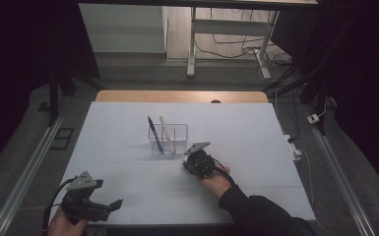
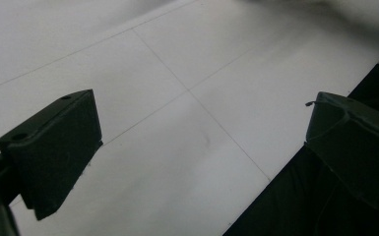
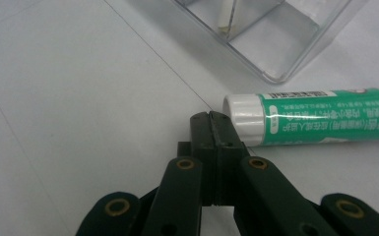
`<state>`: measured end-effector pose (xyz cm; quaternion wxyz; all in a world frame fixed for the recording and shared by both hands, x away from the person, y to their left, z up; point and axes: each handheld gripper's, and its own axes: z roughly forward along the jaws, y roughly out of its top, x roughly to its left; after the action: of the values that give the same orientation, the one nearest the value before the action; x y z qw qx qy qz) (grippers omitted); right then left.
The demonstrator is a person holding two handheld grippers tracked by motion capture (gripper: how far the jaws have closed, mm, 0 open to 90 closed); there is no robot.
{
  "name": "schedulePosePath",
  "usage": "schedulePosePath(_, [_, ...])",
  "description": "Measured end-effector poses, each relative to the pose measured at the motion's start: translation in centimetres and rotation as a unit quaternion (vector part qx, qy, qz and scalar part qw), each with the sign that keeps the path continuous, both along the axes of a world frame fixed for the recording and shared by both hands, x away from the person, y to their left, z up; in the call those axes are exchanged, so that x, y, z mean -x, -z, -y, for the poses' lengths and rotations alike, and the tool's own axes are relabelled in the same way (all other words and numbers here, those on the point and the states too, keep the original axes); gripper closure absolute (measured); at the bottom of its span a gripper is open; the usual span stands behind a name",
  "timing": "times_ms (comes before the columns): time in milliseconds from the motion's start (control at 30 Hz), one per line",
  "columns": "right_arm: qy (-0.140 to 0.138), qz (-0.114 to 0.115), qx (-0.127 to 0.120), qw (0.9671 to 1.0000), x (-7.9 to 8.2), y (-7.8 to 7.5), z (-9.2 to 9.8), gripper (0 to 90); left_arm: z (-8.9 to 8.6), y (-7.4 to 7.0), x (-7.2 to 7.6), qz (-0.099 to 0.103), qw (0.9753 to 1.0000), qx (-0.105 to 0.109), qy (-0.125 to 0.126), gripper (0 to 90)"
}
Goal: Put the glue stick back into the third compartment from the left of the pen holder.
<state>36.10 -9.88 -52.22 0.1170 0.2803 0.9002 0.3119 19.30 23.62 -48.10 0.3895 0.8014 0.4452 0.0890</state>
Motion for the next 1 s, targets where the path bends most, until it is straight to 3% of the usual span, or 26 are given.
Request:
schedulePosePath(533, [-0.001, -0.027, 0.006, 0.9996, -0.5, -0.7, 2.8, 89.4, 0.0, 0.0, 0.0, 0.0, 1.0, 0.001, -0.001, 0.2])
schedulePosePath(1000, [0.014, -0.02, 0.024, 0.9994, -0.9, -1.0, 4.5, 89.4, 0.0, 0.0, 0.0, 0.0, 1.0, 0.0, 0.0, 0.2])
